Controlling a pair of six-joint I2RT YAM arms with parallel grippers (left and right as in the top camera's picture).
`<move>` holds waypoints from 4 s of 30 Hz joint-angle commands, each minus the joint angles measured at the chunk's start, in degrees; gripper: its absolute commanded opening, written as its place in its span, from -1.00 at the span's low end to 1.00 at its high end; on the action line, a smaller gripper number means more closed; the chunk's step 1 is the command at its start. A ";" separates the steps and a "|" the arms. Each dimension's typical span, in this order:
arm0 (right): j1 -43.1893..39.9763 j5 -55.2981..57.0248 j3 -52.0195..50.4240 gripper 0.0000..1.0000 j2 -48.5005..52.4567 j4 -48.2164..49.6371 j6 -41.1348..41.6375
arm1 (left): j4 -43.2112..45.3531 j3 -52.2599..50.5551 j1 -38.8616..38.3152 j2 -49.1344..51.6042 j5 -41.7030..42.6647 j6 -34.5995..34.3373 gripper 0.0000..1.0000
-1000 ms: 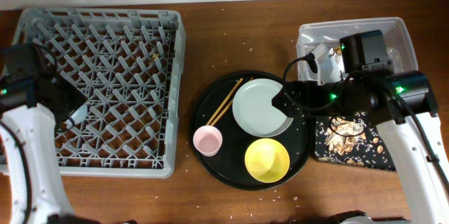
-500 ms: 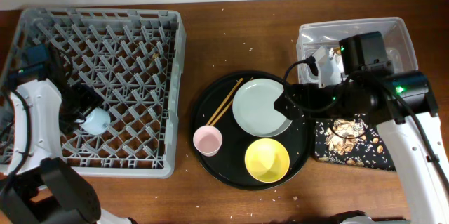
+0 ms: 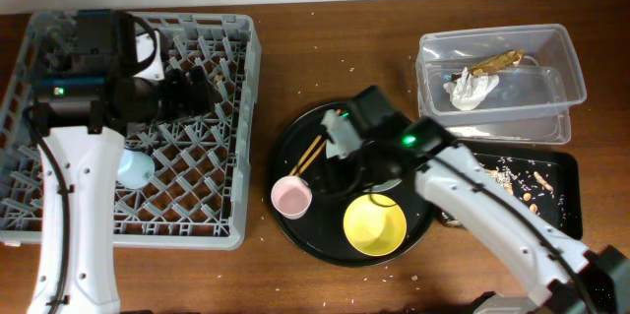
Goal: Sort waste into correct bins and load items into the dishwasher rack
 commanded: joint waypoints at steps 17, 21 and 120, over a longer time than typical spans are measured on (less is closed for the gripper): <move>-13.70 -30.08 11.26 -0.92 -11.82 -4.22 -19.65 | 9.84 0.28 -0.81 0.17 54.47 3.76 0.98; -17.90 -37.29 11.26 -0.92 -14.84 -2.03 -21.07 | 9.99 0.28 -2.05 0.17 72.06 3.76 0.98; -16.57 14.86 11.85 0.97 -31.71 -7.26 -19.71 | -10.08 -0.04 0.44 -22.38 -0.76 8.22 0.98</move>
